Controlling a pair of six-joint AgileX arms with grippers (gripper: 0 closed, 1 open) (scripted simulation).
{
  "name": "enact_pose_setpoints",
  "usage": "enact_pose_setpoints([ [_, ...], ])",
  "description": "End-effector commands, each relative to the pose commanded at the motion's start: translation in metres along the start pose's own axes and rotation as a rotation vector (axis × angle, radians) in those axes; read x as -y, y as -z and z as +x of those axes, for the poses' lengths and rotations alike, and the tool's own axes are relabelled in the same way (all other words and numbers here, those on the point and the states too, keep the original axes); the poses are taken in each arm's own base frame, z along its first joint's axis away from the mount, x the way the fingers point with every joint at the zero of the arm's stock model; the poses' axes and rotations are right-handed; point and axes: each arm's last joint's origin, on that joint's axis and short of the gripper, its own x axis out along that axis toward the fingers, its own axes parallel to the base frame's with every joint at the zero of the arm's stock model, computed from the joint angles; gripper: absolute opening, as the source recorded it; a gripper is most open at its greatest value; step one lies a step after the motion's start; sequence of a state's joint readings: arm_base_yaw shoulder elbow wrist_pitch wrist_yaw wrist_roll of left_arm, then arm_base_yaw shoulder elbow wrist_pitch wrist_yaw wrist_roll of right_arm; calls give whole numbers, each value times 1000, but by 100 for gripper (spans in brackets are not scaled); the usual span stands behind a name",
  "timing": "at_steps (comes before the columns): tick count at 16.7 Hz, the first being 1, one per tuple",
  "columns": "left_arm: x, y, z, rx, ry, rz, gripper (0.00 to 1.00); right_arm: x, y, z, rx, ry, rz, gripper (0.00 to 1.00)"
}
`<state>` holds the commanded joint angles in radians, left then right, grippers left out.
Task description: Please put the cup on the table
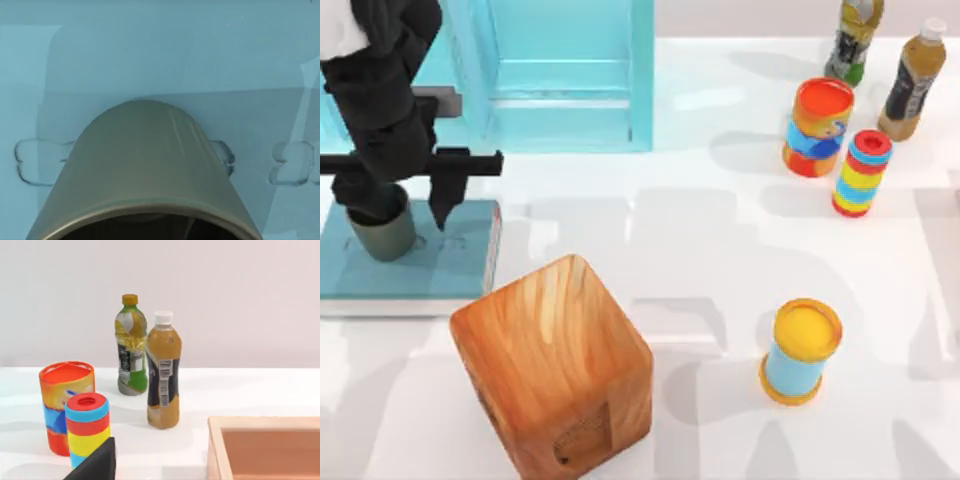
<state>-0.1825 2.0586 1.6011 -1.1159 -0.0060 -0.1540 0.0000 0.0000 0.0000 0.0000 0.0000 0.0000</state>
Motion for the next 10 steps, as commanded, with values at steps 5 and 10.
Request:
enact_pose_setpoints([
  [5, 0, 0, 0, 0, 0, 0, 0, 0, 0, 0, 0, 0, 0, 100],
  [10, 0, 0, 0, 0, 0, 0, 0, 0, 0, 0, 0, 0, 0, 100],
])
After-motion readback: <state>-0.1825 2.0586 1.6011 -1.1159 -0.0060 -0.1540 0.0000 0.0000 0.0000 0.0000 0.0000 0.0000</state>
